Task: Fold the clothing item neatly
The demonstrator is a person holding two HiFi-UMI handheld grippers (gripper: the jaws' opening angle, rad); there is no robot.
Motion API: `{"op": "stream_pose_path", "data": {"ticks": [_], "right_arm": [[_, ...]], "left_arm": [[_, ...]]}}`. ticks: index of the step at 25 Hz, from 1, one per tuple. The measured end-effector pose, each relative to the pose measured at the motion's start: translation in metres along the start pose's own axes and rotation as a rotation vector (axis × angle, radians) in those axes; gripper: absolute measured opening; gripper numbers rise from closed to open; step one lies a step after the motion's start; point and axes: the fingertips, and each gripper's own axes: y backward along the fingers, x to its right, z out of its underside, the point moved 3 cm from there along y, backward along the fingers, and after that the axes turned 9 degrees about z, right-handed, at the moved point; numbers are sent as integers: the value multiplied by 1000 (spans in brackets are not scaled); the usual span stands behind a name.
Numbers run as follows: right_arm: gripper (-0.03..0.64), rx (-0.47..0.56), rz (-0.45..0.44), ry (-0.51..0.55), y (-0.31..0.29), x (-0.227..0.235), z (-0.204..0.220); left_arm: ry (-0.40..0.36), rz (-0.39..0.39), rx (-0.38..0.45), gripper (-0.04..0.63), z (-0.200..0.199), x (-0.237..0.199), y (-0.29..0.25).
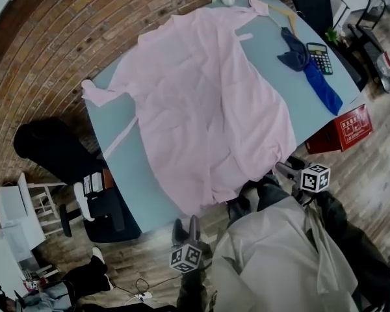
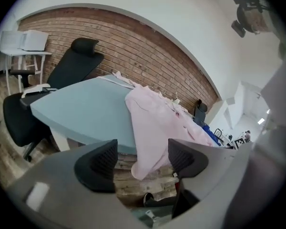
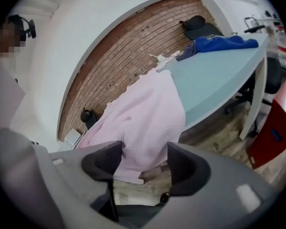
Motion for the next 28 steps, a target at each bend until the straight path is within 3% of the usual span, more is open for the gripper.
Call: {"op": "stream_pose_path", "data": {"ticks": [2, 3, 5, 7, 9, 12, 14, 15, 18, 22, 28], "right_arm": [[281, -25, 3, 79, -3, -1, 1], [242, -35, 19, 135, -2, 0, 0], [53, -45, 75, 251, 4, 6, -2], [29, -61, 84, 275, 15, 12, -3], [26, -72, 50, 236, 24, 16, -5], [25, -69, 19, 240, 32, 12, -12], [23, -64, 1, 282, 36, 4, -18], [23, -62, -9, 301, 37, 1, -21], [23, -53, -9, 351, 45, -3, -27], [21, -11, 35, 415, 69, -4, -43], [21, 68, 62, 473, 109, -27, -95]], "left_arm": [[59, -32, -5, 345, 22, -3, 6], [107, -43, 1, 345, 32, -7, 3], [203, -56, 21, 345, 48, -17, -9], [240, -58, 19, 345, 60, -24, -25], [197, -30, -35, 345, 73, -21, -42], [43, 19, -143, 320, 85, -1, -59], [-24, -26, -127, 74, 79, 4, -58], [-24, -49, -97, 14, 73, 5, -55], [-20, -38, -58, 14, 62, 12, -38], [-133, -11, -68, 12, 44, 31, 0], [-75, 94, 60, 12, -23, 67, 35]]}}
